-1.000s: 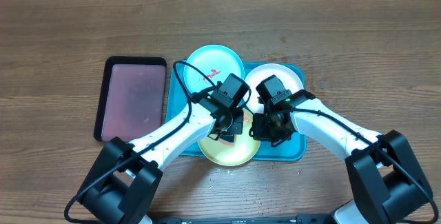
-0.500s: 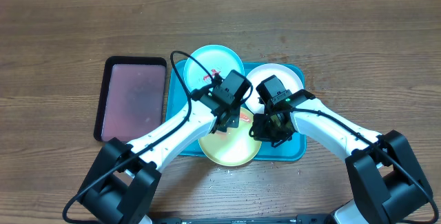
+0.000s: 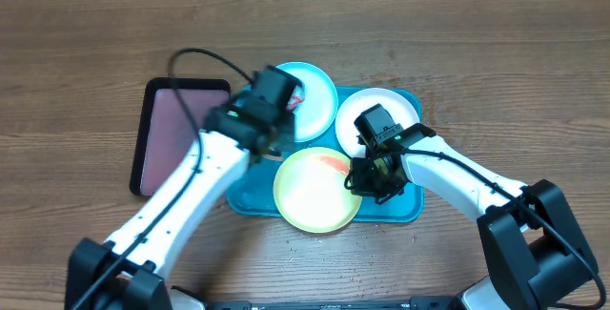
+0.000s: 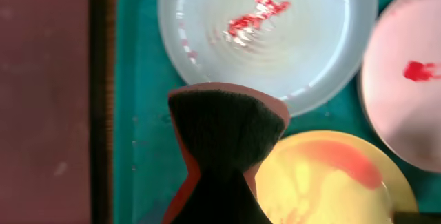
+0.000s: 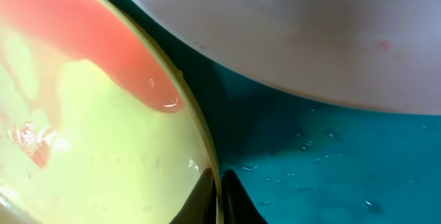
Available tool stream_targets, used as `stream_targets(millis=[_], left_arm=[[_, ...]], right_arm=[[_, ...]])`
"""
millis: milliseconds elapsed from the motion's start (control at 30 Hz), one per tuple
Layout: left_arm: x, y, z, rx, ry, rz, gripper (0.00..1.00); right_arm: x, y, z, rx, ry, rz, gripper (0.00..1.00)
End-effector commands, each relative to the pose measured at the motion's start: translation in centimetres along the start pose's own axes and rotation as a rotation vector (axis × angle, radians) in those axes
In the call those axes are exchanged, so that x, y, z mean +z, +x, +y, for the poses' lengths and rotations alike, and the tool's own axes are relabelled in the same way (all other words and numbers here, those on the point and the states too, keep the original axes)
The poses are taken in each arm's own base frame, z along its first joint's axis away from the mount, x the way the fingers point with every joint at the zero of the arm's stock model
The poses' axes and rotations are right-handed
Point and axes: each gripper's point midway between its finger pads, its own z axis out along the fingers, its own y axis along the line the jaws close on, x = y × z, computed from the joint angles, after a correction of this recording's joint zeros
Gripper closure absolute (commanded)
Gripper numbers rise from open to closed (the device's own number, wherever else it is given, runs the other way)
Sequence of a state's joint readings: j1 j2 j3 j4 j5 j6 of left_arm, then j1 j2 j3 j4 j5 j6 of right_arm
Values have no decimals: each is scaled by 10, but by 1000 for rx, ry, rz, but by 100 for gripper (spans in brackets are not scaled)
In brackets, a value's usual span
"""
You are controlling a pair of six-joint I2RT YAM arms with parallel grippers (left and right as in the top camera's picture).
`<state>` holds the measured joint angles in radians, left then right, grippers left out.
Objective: Clean dirty plates on tray and stack at the side
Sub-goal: 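Return the sponge to the water tray and lift the yellow plate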
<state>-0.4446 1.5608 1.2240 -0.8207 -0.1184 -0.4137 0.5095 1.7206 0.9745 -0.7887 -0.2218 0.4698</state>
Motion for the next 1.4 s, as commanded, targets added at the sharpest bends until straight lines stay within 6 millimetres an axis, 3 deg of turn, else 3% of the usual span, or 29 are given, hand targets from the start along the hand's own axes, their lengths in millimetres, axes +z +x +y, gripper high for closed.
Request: stream_targets(millis=[0,200,433,700,967,1367], left_arm=[[-11,-18,19,-2,76,-14,96],[-8,-27,74,-139,32,-7,96],[-9,-32,126,-202,-32,-22,96],[-4,-31,174,-250,-86,-16,96],[17,-22,179,-172,-91,54,96],[76,-13,185,-126,-87,142,96]], right_arm=[[-3,-6,0,-9,16,-18,96],[-45,-40,5,-17,85,-170,96],[-98,-76,-1,-12,215,-355,96],[-122,-88,9,-44,283,-456,96],[-154,-91,27,-166,527,-677,96],[-187,-77,76,-387,728,-928,96]])
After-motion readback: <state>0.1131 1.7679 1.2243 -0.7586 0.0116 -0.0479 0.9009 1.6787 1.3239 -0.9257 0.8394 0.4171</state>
